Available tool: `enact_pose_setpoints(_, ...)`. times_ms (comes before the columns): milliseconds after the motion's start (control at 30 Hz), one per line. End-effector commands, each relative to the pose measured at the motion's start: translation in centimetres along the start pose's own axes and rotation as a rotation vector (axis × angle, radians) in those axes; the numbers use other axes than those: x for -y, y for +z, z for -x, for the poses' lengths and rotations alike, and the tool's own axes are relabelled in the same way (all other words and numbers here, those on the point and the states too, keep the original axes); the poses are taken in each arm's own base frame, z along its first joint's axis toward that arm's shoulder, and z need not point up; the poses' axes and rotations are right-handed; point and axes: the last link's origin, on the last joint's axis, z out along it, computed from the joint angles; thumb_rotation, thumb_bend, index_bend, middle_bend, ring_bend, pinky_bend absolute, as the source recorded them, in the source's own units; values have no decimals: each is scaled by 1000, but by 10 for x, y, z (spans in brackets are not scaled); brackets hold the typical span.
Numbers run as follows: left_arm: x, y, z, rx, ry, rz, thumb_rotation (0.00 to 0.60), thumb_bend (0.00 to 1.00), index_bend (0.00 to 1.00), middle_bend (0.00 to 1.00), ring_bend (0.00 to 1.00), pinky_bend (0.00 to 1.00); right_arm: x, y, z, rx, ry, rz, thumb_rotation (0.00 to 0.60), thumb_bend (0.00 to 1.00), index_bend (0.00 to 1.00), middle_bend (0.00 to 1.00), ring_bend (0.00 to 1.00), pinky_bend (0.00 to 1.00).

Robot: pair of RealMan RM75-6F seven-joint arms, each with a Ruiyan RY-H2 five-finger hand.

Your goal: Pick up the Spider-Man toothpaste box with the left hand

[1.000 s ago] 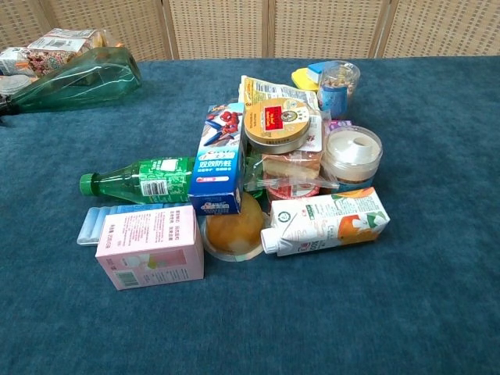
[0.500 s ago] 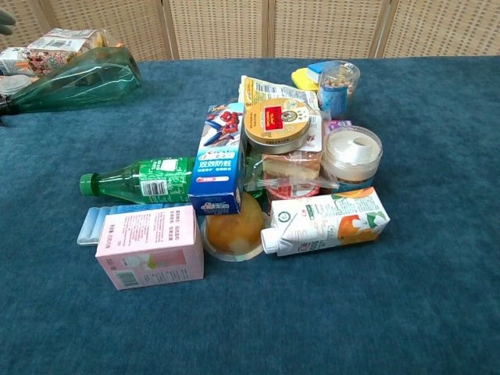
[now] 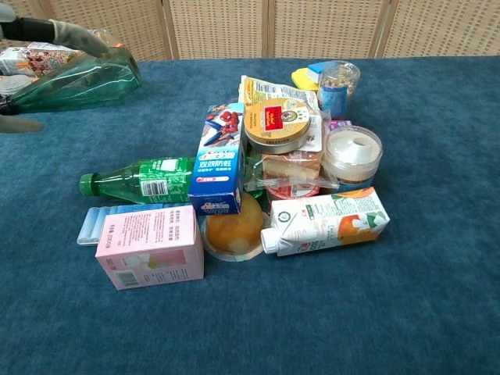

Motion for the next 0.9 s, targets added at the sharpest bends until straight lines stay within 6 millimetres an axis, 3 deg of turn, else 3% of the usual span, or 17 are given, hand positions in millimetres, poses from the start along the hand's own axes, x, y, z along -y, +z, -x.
enact_pose_setpoints(33, -6, 16, 3, 8, 47, 41, 600, 354, 0, 0, 0, 0, -2, -2, -2, -6, -1, 9, 515, 114, 0, 76, 0, 0)
enact_pose_setpoints(433, -31, 78, 18, 31, 90, 137, 600, 354, 0, 0, 0, 0, -12, -10, -8, -24, 2, 42, 513, 115, 0, 75, 0, 0)
enact_pose_setpoints(900, -60, 128, 24, 23, 161, 218, 600, 345, 0, 0, 0, 0, -23, -19, -16, -53, 4, 78, 515, 114, 0, 75, 0, 0)
